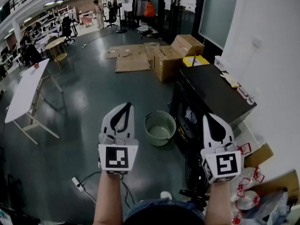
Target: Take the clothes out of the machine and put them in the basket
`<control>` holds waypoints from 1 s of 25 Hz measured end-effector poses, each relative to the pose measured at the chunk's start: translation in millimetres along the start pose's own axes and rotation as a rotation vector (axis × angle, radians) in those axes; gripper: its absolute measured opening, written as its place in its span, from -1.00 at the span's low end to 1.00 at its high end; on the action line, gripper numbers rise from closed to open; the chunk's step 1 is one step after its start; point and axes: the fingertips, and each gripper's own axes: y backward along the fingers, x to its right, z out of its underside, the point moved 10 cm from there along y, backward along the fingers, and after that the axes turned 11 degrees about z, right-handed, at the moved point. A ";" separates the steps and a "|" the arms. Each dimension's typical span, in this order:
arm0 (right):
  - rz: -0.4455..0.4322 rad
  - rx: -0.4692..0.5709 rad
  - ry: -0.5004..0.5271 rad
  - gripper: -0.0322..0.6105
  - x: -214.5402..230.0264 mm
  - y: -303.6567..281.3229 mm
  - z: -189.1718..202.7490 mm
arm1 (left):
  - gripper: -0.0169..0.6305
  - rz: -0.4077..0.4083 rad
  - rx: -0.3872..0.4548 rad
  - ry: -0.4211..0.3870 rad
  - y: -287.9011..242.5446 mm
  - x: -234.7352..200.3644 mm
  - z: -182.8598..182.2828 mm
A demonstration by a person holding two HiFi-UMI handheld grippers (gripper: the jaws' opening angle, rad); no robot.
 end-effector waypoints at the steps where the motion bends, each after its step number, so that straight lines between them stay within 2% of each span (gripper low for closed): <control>1: -0.003 0.003 0.004 -0.93 -0.8 1.7 -2.8 | -0.96 0.005 -0.006 -0.002 2.1 0.1 -1.4; 7: -0.005 0.007 -0.008 -0.94 -5.1 13.3 -7.4 | -0.96 0.012 -0.017 -0.006 13.4 4.3 -2.9; 11: 0.007 -0.025 -0.017 -0.93 -13.5 19.4 -7.9 | -0.94 -0.017 0.008 0.062 28.6 0.5 -1.8; 12: -0.002 -0.042 -0.027 -0.89 -16.4 18.3 -6.6 | -0.81 -0.011 0.008 0.084 31.0 -1.4 -0.2; 13: -0.021 -0.056 -0.046 -0.47 -19.9 15.9 -4.8 | -0.41 0.003 -0.002 0.103 32.3 -3.7 2.2; 14: -0.035 -0.064 -0.071 0.36 -23.9 13.2 -2.8 | 0.10 0.012 -0.015 0.125 33.5 -6.5 5.2; 15: -0.034 -0.065 -0.093 0.89 -28.1 11.4 -1.4 | 0.57 0.009 -0.024 0.149 35.4 -9.8 8.2; 16: -0.020 -0.062 -0.106 0.89 -32.4 11.0 -1.0 | 0.71 -0.003 -0.028 0.169 38.6 -13.5 10.8; 18: 0.013 -0.055 -0.109 0.89 -41.6 12.7 -2.9 | 0.81 -0.031 -0.028 0.191 47.3 -20.7 14.5; 22: 0.025 -0.034 -0.119 0.89 -59.6 16.2 -8.8 | 0.82 -0.046 -0.057 0.186 63.3 -31.7 24.5; 25: 0.044 -0.049 -0.154 0.89 -68.7 20.5 -4.7 | 0.82 -0.025 -0.078 0.165 67.6 -36.2 34.4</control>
